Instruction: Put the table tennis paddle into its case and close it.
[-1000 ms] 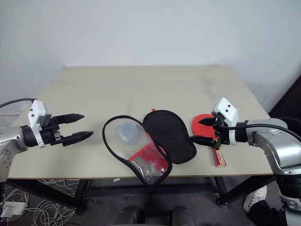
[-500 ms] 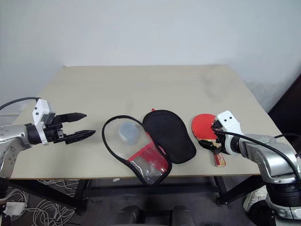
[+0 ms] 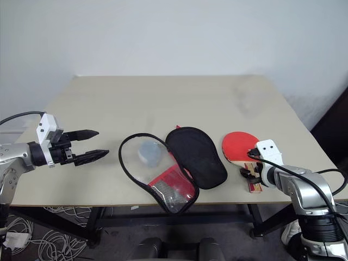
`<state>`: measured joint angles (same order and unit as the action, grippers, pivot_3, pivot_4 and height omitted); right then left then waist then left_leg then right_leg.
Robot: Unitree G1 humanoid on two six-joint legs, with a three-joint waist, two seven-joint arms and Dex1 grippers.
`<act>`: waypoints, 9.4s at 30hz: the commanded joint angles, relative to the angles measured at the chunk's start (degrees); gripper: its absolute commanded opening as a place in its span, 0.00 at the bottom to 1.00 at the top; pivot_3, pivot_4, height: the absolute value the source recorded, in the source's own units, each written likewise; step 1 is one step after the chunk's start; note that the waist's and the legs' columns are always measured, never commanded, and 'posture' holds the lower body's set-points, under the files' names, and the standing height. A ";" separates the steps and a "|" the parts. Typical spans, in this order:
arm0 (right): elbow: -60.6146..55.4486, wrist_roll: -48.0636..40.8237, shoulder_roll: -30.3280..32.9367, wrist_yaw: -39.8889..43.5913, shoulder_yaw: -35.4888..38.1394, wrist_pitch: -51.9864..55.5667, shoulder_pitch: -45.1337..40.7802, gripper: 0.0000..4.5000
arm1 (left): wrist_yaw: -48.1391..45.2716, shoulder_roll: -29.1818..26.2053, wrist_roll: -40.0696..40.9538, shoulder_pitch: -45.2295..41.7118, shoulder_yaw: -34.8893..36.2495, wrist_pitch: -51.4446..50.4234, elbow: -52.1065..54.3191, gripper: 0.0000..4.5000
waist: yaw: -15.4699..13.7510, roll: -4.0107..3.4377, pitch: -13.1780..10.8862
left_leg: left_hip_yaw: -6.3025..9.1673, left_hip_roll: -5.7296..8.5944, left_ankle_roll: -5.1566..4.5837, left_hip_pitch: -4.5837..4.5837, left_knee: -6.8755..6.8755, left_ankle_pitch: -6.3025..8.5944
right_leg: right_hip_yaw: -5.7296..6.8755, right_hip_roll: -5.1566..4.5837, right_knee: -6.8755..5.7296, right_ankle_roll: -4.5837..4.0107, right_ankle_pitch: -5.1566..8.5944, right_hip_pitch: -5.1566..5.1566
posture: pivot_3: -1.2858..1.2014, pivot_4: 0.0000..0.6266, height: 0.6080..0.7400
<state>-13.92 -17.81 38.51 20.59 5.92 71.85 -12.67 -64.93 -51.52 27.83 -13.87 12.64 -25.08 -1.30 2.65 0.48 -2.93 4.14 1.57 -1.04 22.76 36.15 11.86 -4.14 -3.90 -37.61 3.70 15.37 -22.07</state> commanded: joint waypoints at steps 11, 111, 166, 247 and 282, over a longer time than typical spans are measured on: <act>0.40 1.02 -5.58 -4.09 3.72 1.86 -0.63 0.51 | -0.01 -0.75 -0.33 -1.99 1.01 1.79 -0.08 1.00 | 0.01 0.21 0.08 | -0.04 -0.05 -0.01 -0.12 0.01 0.01 | -0.03 0.05 0.00 0.10 0.06 0.12 | 0.52 0.00 0.96; 5.65 -10.04 7.26 22.02 1.39 -19.08 -28.58 1.00 | 7.81 19.50 -5.11 -16.30 -16.06 0.59 0.89 0.01 | -0.93 0.33 -0.03 | -0.12 -0.04 -0.06 0.05 0.22 0.01 | -0.05 0.05 -0.05 -0.17 -0.15 0.02 | 0.52 0.00 0.96; 4.13 -10.56 -2.18 10.46 4.62 -18.49 -28.82 1.00 | 28.00 44.98 1.86 -11.87 -24.21 -43.69 3.61 0.99 | -1.39 0.18 -0.05 | -0.27 0.40 -0.40 0.05 0.66 0.24 | -0.30 0.08 -0.04 -0.03 -0.19 0.18 | 0.52 0.00 0.96; 1.17 -12.83 -8.84 10.24 -1.28 -18.28 -27.68 1.00 | 26.83 20.53 26.88 -6.92 -27.58 -66.57 21.21 0.01 | -1.27 0.07 -0.14 | -0.05 0.47 -0.31 -0.02 0.37 0.27 | -0.15 -0.05 0.17 -0.05 -0.14 0.08 | 0.52 0.00 0.96; 7.49 -10.27 -9.64 12.94 -3.40 -23.60 -29.17 1.00 | 21.56 8.19 27.57 -6.00 -13.95 -54.33 31.49 1.00 | -0.40 0.19 -0.23 | -0.31 0.30 -0.31 -0.01 0.17 0.24 | -0.62 -0.03 0.15 -0.03 -0.13 -0.20 | 0.52 0.00 0.96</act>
<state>-6.56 -28.92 28.01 32.89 1.56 50.19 -39.77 -43.69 -44.44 54.98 -18.36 -3.96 -82.35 29.29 2.25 0.66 -3.16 3.82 1.83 -1.35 22.75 36.32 12.10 -4.76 -3.95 -37.45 3.66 15.24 -22.27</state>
